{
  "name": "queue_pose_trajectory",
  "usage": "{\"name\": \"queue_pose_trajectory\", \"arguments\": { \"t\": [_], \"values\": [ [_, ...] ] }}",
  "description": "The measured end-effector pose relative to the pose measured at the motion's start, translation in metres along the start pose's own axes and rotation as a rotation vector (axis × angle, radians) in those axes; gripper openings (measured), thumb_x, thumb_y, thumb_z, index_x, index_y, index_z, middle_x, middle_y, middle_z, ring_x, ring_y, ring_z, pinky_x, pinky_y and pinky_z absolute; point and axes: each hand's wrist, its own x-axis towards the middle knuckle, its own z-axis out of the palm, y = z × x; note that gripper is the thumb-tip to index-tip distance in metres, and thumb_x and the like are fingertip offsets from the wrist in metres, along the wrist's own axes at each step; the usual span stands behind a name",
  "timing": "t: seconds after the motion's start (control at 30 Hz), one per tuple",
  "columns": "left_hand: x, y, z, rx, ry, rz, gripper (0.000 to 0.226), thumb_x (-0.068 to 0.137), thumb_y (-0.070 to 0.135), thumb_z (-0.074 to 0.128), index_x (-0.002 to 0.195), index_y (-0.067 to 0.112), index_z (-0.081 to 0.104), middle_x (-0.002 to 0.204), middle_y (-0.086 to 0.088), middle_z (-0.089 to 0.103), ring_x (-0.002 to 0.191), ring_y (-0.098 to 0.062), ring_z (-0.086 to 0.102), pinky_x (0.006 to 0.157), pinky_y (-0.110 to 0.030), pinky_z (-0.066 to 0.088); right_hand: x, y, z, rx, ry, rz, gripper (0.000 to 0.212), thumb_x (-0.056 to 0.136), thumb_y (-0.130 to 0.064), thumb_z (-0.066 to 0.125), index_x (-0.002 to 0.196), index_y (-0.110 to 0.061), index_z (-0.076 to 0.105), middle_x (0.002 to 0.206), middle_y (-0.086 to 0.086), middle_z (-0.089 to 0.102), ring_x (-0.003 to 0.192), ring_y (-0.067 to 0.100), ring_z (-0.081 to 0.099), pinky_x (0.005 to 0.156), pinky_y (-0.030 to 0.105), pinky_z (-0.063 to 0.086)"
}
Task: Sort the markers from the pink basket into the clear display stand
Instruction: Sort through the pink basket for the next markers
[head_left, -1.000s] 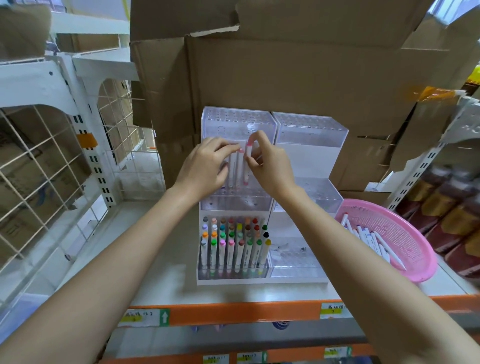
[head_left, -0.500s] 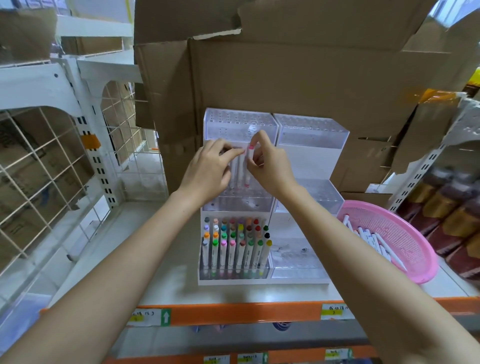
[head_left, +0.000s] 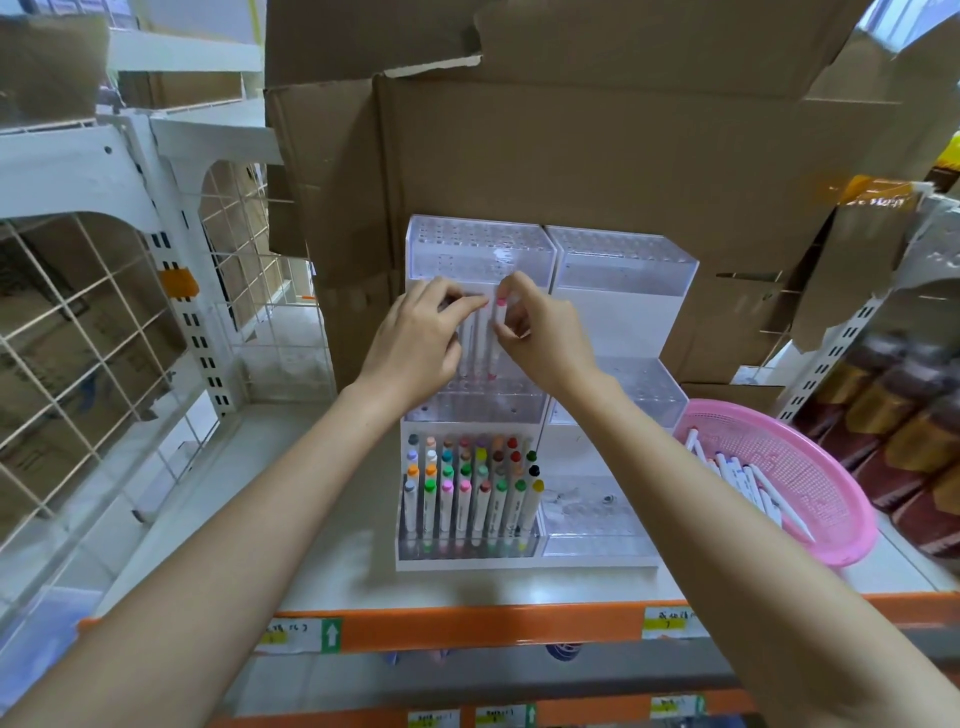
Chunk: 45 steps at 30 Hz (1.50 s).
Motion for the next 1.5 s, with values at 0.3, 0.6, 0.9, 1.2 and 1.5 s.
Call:
{"name": "queue_pose_trajectory", "arguments": {
  "t": [0.3,0.6,0.9,1.2,1.5],
  "values": [
    [0.002,0.002,0.000,-0.012,-0.010,-0.031,0.047,0.081,0.004,0.059,0.127,0.016,0.059,0.112,-0.006,0.055,0.106,-0.024,0.051,0.094,-0.039,0.047,0.006,-0.002,0.000,0.162,0.070,0.129,0.011,0.086,-0.013,0.069,0.089,-0.008,0.059,0.069,0.006,0.062,0.065,0.025,0.059,0.060,0.036,0.050],
    [0.002,0.004,-0.004,-0.004,-0.029,-0.032,0.048,0.081,0.004,0.057,0.128,0.015,0.058,0.111,-0.007,0.054,0.105,-0.025,0.050,0.094,-0.038,0.045,0.013,-0.009,-0.004,0.064,0.009,0.144,0.006,0.084,-0.005,0.064,0.090,-0.005,0.064,0.070,0.003,0.059,0.070,0.026,0.058,0.063,0.030,0.044],
    [0.001,0.013,-0.010,0.066,-0.046,-0.050,0.048,0.082,0.007,0.059,0.129,0.014,0.056,0.114,-0.007,0.055,0.108,-0.026,0.050,0.096,-0.038,0.040,-0.003,-0.002,-0.013,-0.189,-0.086,0.011,0.038,0.087,-0.020,0.066,0.124,-0.015,0.055,0.112,0.007,0.058,0.106,0.028,0.054,0.076,0.039,0.049],
    [0.006,0.084,0.014,0.135,-0.100,0.013,0.049,0.083,0.025,0.064,0.129,0.011,0.055,0.125,-0.011,0.057,0.118,-0.031,0.051,0.100,-0.043,0.037,-0.055,0.039,-0.054,-0.263,-0.121,0.013,0.055,0.091,-0.032,0.058,0.143,-0.022,0.043,0.136,0.002,0.053,0.124,0.026,0.049,0.092,0.040,0.045],
    [0.011,0.202,0.071,0.048,-0.248,0.031,0.052,0.088,0.034,0.057,0.134,0.012,0.049,0.134,-0.013,0.050,0.123,-0.031,0.047,0.100,-0.044,0.033,-0.138,0.116,-0.133,-0.371,-0.222,0.145,0.049,0.096,-0.032,0.051,0.143,-0.019,0.043,0.139,0.009,0.049,0.128,0.029,0.043,0.100,0.040,0.039]
  ]
}}
